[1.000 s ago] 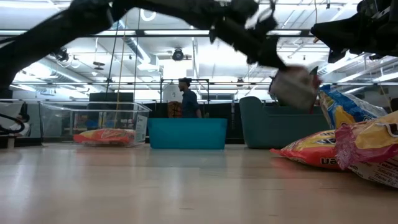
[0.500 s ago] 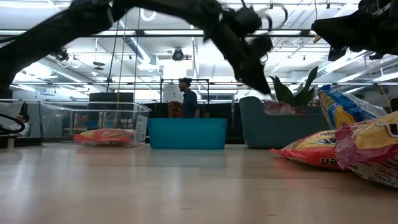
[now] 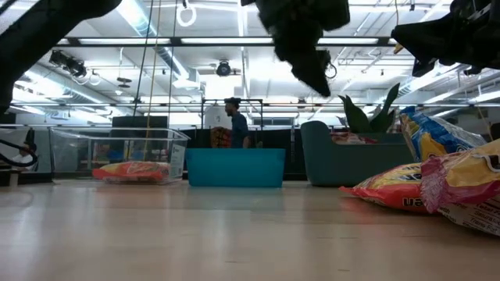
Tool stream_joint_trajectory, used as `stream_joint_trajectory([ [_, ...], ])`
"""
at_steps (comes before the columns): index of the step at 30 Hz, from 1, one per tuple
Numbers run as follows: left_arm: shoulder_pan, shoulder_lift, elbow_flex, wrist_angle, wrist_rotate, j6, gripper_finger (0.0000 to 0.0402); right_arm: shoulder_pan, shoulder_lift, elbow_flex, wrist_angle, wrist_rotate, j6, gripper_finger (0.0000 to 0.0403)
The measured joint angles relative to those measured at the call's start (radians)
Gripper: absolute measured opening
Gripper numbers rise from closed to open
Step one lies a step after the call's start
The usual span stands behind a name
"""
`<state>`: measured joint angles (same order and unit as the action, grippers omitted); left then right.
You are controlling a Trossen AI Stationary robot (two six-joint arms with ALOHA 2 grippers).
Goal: Sort Maruchan noodles
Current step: Put the red noodle pack into the dark blue bin
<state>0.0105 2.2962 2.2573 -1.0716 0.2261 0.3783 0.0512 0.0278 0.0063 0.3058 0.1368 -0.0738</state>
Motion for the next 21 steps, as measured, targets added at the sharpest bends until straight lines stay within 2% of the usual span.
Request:
stream_joint_trajectory([
  [4,-0.091,-0.001,-0.098,0.06,0.04,0.0,0.0165,0.0,0.0,0.0,0.0,0.0,0.0,0.0055],
  [10,-0.207,0.002,-0.236,0.183,0.044,-0.036,0.0164,0.0,0.0,0.0,0.0,0.0,0.0,0.0055],
  [18,-0.319,0.002,-0.336,0.413,0.033,-0.266,0.0164,0.0,0.0,0.0,-0.001,0.0,0.0,0.0055],
  [21,-0.365,0.0,-0.373,0.522,-0.036,-0.362,0.0164,0.0,0.0,0.0,-0.001,0.0,0.0,0.0055],
])
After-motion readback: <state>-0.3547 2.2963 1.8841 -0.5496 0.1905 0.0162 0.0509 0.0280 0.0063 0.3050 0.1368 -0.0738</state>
